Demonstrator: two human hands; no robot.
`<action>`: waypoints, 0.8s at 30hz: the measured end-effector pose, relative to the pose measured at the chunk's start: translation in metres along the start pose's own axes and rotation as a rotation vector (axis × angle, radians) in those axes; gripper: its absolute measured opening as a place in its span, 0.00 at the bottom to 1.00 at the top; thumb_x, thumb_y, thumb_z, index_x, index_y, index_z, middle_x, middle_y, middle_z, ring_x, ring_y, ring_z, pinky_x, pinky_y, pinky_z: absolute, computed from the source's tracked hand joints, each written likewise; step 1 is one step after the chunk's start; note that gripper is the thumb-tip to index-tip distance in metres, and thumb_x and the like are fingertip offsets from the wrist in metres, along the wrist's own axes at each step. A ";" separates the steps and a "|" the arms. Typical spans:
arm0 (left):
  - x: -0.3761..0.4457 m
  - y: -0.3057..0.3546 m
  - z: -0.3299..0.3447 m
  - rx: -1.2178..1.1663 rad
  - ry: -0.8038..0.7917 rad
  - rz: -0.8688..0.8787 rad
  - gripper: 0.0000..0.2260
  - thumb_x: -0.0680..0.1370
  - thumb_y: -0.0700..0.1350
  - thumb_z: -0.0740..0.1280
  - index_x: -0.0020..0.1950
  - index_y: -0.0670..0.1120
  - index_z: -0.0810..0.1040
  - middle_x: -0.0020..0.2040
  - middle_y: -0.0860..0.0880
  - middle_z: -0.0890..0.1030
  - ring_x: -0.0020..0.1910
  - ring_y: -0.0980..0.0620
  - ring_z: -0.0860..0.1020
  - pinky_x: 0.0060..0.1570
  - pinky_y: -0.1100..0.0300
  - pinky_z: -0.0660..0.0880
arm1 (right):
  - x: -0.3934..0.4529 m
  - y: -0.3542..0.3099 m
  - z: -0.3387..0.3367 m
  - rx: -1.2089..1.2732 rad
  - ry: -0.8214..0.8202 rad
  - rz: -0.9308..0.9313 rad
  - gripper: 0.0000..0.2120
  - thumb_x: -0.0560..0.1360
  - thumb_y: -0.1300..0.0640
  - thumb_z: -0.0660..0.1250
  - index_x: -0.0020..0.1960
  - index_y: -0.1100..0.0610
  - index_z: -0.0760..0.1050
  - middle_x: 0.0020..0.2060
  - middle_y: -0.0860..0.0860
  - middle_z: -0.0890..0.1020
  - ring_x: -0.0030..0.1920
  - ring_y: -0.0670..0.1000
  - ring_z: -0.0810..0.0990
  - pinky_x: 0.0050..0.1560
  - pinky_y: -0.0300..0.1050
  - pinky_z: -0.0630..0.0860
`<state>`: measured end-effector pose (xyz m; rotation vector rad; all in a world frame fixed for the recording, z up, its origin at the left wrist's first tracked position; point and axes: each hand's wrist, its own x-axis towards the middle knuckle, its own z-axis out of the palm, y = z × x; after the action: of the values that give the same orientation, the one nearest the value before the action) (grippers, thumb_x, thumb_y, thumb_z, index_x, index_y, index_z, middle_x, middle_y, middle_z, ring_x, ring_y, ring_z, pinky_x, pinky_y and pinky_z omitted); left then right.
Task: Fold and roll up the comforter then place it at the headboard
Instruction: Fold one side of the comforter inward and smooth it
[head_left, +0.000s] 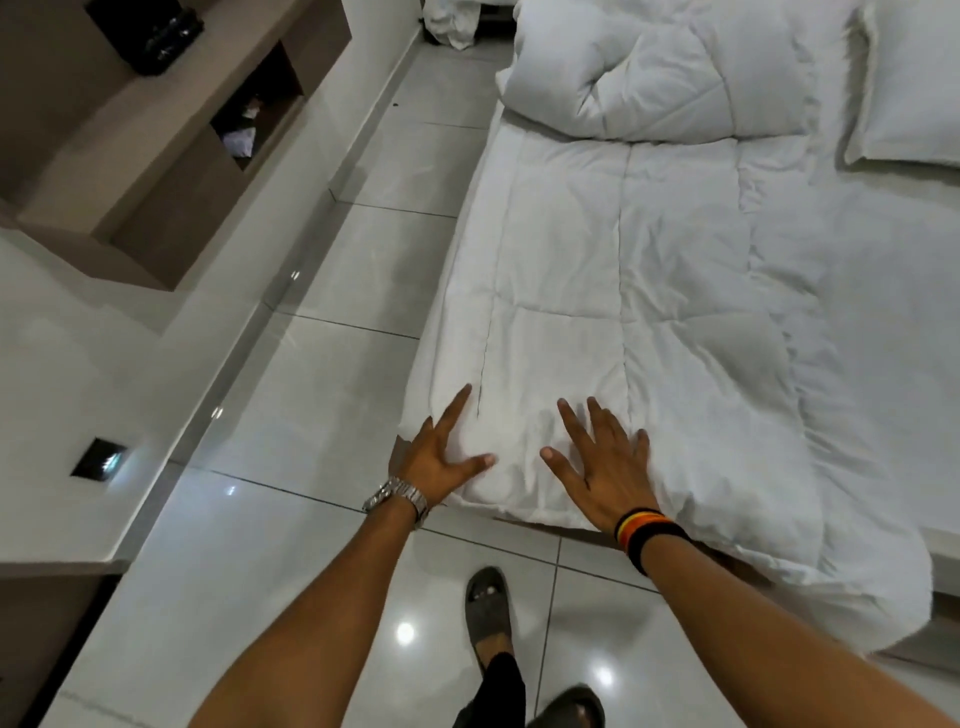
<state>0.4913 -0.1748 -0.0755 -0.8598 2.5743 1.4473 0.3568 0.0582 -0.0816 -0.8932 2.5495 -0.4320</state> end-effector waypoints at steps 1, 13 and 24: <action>0.000 -0.012 0.006 -0.005 -0.003 -0.024 0.51 0.68 0.65 0.79 0.79 0.75 0.47 0.81 0.47 0.64 0.77 0.41 0.66 0.74 0.44 0.68 | 0.002 0.003 0.007 -0.044 -0.004 0.004 0.37 0.75 0.21 0.34 0.81 0.31 0.34 0.86 0.51 0.46 0.85 0.55 0.45 0.80 0.72 0.40; -0.007 -0.073 0.057 -0.257 0.158 -0.003 0.41 0.75 0.52 0.78 0.81 0.65 0.58 0.75 0.73 0.64 0.72 0.74 0.64 0.68 0.77 0.63 | 0.034 0.012 0.051 -0.285 0.065 0.011 0.39 0.79 0.23 0.40 0.85 0.39 0.45 0.85 0.56 0.53 0.84 0.60 0.50 0.76 0.77 0.39; -0.053 -0.020 -0.019 -0.239 0.080 -0.138 0.30 0.74 0.48 0.79 0.74 0.59 0.74 0.72 0.51 0.76 0.64 0.54 0.78 0.53 0.70 0.76 | -0.071 0.009 0.018 -0.038 0.084 0.032 0.41 0.76 0.20 0.37 0.84 0.37 0.48 0.85 0.51 0.52 0.85 0.54 0.47 0.79 0.71 0.36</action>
<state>0.5501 -0.1749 -0.0633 -1.1213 2.3716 1.7345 0.4106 0.1080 -0.0817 -0.8630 2.6528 -0.4212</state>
